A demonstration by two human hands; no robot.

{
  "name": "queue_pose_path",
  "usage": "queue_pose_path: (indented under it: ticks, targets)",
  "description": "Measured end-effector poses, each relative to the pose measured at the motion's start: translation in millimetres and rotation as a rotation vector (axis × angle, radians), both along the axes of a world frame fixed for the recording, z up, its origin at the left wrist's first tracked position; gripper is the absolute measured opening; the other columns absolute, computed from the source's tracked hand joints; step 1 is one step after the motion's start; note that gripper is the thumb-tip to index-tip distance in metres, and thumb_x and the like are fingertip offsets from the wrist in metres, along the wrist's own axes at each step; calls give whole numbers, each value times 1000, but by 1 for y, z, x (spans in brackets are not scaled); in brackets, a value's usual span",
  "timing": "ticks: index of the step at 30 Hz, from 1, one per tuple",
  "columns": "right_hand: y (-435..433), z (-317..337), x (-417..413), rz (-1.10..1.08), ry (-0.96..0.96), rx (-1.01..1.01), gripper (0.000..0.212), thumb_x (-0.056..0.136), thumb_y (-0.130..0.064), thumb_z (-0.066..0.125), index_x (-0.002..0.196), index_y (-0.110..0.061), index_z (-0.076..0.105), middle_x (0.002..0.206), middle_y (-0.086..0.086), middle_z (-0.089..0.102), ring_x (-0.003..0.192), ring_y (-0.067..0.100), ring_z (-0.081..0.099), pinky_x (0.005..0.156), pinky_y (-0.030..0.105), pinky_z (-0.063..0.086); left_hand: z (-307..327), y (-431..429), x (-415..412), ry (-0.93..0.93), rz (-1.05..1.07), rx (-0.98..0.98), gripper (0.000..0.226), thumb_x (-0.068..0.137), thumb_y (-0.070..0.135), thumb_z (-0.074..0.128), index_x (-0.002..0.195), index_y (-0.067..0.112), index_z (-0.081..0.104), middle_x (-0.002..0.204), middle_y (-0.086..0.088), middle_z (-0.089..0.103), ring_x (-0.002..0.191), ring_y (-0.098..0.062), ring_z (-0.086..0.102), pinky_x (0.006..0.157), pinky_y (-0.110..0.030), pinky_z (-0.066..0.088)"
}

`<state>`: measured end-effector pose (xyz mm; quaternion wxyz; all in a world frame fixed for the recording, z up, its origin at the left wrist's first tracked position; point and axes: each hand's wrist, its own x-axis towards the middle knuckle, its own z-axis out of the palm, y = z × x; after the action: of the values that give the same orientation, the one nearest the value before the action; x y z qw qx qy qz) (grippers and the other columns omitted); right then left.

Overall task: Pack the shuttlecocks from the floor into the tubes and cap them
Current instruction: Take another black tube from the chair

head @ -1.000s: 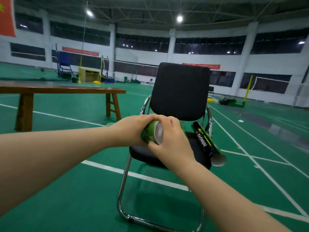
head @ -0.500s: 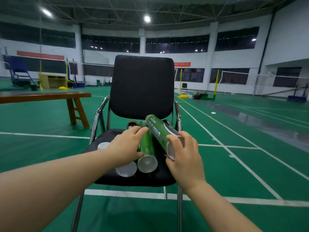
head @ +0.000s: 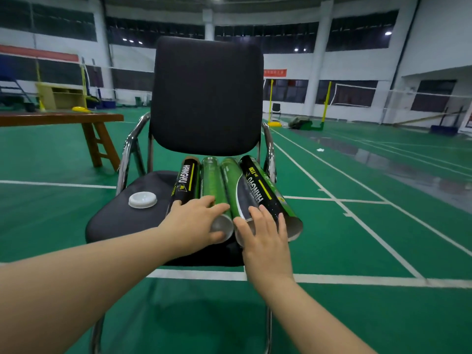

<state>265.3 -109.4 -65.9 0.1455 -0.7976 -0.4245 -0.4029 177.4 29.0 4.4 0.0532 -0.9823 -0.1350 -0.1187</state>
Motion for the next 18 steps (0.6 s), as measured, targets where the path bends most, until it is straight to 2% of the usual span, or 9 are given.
queue_pose_path:
  ticks: [3,5,8,9,11,12,13,15,18]
  targets:
    - [-7,8,1,7,8,-65,74,49,-30,75,118,-26,47,127,7,49,124,25,36,102,53,19,3,-3,-2,-6,12,8,64,87,57,46,143,37,22,149,2,27,134,-20,31,106,-49,27]
    - [-17,18,5,29,56,-44,68,59,-41,59,124,-29,44,132,5,46,127,25,34,105,53,15,4,-9,-2,-26,10,40,69,87,57,46,145,36,16,155,3,17,141,-18,20,111,-54,16]
    - [-35,35,13,-6,187,-58,68,64,-39,42,132,-34,38,142,6,36,133,34,31,109,58,19,4,-29,4,-72,-68,97,75,86,56,48,147,35,9,158,5,6,144,-16,10,113,-52,8]
    - [-40,38,18,-32,236,-80,67,68,-36,43,135,-37,34,148,7,29,136,37,26,109,59,19,3,-37,8,-81,-99,101,76,85,55,49,147,35,9,158,4,6,144,-16,9,114,-52,7]
    - [-49,38,32,-34,478,-164,67,76,-36,52,137,-46,25,156,1,4,142,36,10,113,54,16,-1,-54,17,-80,-138,85,78,84,53,52,147,35,10,158,4,5,144,-16,9,114,-51,8]
    - [-52,37,38,-13,583,-180,69,76,-37,59,135,-48,25,157,-2,-2,142,34,12,112,49,22,-4,-62,21,-78,-142,75,78,84,52,53,147,35,9,158,4,5,144,-17,9,114,-51,8]
    - [-52,36,42,2,634,-178,68,74,-37,64,131,-47,30,156,-3,-2,139,32,21,108,44,31,-8,-68,25,-76,-137,63,79,84,51,53,147,34,8,158,4,4,144,-17,8,114,-50,7]
    - [-49,35,45,20,619,-135,57,74,-34,68,123,-41,40,155,-2,6,121,31,44,91,36,43,-16,-78,28,-73,-108,37,81,85,48,53,148,30,6,157,4,4,144,-19,4,114,-49,6]
    - [-45,35,40,12,554,-27,39,80,-30,61,115,-38,47,149,-4,23,97,30,53,74,33,45,-24,-84,30,-77,-66,34,80,87,42,53,149,24,6,157,4,4,144,-19,0,115,-47,4]
